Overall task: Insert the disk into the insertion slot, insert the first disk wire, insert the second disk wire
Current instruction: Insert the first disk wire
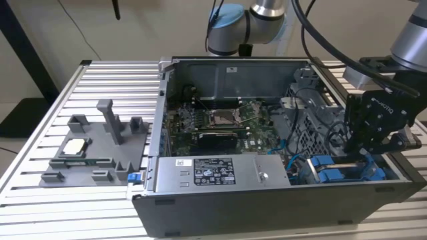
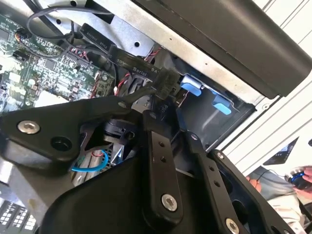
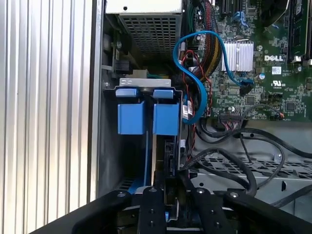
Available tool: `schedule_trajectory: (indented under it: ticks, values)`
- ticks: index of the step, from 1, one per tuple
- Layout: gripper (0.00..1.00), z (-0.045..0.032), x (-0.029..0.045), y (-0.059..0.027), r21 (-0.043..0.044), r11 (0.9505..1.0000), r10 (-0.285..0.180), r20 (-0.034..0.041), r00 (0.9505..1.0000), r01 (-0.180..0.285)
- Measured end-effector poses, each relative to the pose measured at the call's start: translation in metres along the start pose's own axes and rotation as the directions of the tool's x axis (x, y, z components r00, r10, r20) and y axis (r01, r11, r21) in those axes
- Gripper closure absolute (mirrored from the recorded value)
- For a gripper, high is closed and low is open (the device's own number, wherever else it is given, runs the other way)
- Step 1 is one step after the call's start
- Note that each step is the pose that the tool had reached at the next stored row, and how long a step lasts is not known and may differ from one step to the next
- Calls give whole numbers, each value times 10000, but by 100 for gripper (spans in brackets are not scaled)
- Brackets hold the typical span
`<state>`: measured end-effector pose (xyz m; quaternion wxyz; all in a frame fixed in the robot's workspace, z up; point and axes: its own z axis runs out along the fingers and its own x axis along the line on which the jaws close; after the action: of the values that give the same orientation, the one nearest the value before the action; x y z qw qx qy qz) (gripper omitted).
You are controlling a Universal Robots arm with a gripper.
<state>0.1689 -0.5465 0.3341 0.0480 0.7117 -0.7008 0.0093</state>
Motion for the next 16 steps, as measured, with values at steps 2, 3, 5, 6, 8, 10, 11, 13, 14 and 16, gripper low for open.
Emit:
schedule_trajectory:
  ticks: [2,3,5,6,8,10,11,13,14,16]
  values:
    - [73,-53,4,3,-1,10000,3,3,10000,-3]
    - [73,-84,7,5,-1,10000,5,1,10000,-5]
    - [73,-119,10,7,-1,10000,6,3,10000,-6]
    - [73,-134,11,7,-1,10000,6,0,10000,-6]
    - [73,-162,13,9,0,10000,9,1,10000,-9]
    - [73,-166,13,9,-1,10000,9,2,10000,-9]
    - [73,-167,13,9,-1,10000,8,1,10000,-8]
    - [73,-167,13,9,0,10000,8,1,10000,-8]
    - [73,-166,14,10,0,10000,8,1,10000,-8]
    - [73,-167,14,9,0,10000,8,0,10000,-8]
